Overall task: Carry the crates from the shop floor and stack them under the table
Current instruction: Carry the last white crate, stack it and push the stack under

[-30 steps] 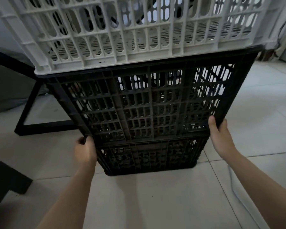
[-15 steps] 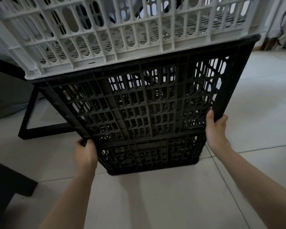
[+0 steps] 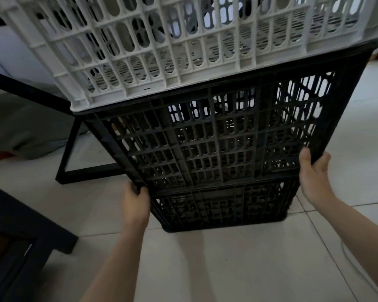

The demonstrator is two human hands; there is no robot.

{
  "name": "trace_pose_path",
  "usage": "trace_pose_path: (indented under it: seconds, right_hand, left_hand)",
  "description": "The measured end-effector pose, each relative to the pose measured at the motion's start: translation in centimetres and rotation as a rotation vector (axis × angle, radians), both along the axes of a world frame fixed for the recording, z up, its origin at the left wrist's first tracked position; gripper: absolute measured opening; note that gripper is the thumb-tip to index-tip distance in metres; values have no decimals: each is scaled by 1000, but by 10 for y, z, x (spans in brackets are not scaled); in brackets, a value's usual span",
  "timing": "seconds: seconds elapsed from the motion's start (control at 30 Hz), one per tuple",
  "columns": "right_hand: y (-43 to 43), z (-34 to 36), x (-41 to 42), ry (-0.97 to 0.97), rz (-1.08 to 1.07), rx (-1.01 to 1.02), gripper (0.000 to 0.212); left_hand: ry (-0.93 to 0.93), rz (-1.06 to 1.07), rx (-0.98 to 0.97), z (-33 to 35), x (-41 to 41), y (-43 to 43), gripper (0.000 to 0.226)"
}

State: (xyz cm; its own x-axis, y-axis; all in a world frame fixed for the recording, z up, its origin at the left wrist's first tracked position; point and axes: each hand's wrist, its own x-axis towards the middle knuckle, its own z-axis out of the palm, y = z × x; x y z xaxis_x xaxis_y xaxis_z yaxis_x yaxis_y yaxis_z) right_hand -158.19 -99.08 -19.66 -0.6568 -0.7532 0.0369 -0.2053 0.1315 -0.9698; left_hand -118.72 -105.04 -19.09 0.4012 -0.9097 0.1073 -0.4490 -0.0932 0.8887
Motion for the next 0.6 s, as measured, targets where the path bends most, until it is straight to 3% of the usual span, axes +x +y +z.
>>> trace_pose_path:
  seconds: [0.17,0.4,0.6]
  right_hand:
    - [3,1,-6,42,48,54,66]
    - [4,2,-13,81,62,107,78]
    - [16,16,-16,95,147,68,75]
  left_hand:
    - [-24,84,-187,4,-10,12,14]
    - [-213,153,-164,11,-6,10,24]
    - [-148,166,-155,18,-4,14,27]
